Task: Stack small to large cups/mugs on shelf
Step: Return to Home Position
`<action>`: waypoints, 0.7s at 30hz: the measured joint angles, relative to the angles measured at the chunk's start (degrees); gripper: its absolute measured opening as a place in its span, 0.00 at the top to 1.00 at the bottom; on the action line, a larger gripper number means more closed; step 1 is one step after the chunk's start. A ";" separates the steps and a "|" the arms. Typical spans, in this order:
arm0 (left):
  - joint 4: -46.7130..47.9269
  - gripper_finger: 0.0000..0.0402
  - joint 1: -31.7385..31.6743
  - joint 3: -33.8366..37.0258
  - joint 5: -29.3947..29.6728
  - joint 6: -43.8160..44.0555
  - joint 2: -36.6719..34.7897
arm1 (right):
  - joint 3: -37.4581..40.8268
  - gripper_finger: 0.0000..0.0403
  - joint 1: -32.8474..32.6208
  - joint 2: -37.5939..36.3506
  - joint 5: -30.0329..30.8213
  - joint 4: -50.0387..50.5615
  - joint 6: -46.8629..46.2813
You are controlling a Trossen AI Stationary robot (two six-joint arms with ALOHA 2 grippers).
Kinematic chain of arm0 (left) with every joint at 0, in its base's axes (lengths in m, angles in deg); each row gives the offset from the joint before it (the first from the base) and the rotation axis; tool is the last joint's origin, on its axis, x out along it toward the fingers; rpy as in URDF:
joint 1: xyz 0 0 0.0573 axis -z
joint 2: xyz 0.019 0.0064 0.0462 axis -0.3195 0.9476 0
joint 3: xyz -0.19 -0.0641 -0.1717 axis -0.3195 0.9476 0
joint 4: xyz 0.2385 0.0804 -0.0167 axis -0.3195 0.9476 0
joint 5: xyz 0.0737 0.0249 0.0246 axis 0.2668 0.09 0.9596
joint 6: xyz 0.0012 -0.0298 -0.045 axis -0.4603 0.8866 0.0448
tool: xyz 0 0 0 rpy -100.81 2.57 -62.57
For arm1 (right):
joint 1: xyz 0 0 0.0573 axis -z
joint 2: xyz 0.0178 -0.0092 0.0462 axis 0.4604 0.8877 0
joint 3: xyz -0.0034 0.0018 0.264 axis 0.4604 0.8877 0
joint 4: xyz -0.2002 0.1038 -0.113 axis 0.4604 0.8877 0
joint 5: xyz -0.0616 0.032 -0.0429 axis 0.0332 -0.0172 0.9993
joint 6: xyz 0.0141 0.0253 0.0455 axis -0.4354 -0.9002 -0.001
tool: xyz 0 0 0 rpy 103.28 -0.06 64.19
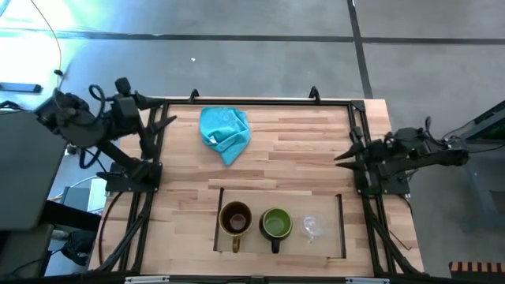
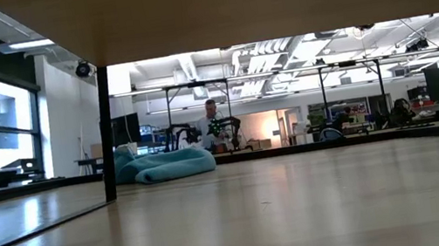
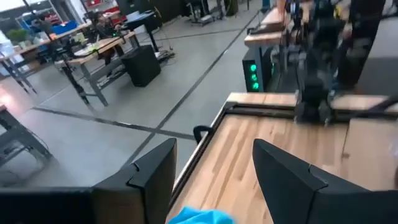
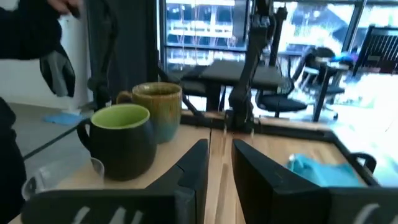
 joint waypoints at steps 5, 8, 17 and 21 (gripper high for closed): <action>-4.09 0.50 3.40 8.44 -0.66 -1.27 -7.12 | 0.00 0.84 0.00 -5.35 -0.56 0.04 0.82; -12.68 0.50 6.31 15.99 -2.08 -4.19 -12.94 | 0.00 0.84 0.00 -7.58 -0.37 -0.18 1.33; -51.68 0.50 9.84 44.71 -22.26 -34.46 -34.03 | 0.00 0.84 0.00 -8.71 -0.22 -0.68 1.77; -63.76 0.50 9.86 54.90 -38.01 -42.88 -42.36 | 0.00 0.84 0.00 -8.69 -0.22 -0.68 1.46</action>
